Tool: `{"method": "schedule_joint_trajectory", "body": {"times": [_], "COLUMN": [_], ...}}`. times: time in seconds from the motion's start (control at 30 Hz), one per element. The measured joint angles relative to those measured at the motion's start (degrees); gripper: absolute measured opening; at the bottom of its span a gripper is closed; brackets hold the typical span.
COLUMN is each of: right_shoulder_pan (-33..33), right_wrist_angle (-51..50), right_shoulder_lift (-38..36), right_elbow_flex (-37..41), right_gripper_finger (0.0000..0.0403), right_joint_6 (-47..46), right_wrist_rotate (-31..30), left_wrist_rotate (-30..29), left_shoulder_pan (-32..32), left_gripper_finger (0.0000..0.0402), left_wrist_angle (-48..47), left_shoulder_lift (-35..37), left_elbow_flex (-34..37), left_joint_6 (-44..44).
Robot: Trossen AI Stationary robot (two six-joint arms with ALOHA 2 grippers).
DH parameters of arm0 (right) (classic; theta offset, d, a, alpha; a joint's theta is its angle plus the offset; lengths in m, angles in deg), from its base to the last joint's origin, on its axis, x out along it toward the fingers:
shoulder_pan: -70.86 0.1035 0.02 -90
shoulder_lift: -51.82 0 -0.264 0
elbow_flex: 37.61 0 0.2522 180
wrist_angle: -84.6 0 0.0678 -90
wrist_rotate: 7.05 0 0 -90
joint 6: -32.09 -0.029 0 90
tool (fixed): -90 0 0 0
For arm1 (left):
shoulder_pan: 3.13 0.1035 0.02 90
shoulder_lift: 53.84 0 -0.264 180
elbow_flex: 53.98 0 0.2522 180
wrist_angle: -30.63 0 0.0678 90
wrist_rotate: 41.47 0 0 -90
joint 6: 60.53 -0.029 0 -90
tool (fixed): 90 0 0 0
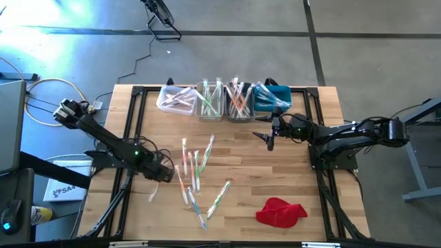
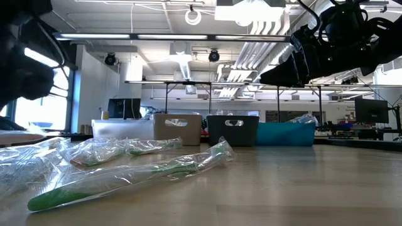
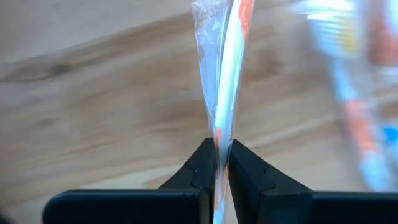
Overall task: Pick & Place Toothbrushes
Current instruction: Put the orange toothbrush into the dark green bin
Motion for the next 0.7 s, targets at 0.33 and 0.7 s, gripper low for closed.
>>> {"method": "schedule_joint_trajectory", "body": {"times": [0.33,0.7], "right_shoulder_pan": [0.0,-0.01], "right_wrist_angle": [0.02,0.02], "right_shoulder_lift": [0.0,0.0], "right_elbow_flex": [0.0,0.0], "right_gripper_finger": [0.0298,0.0298], "right_joint_6": [0.0,0.0], "right_wrist_rotate": [0.0,0.0], "left_wrist_rotate": [-3.65,-10.45], "left_shoulder_pan": [0.02,0.83], "left_gripper_finger": [0.0022,0.0022], "left_wrist_angle": [15.52,31.41], "left_shoulder_lift": [4.11,4.24], "left_elbow_flex": [-0.04,-0.09], "left_joint_6": [-6.26,-18.19]}}
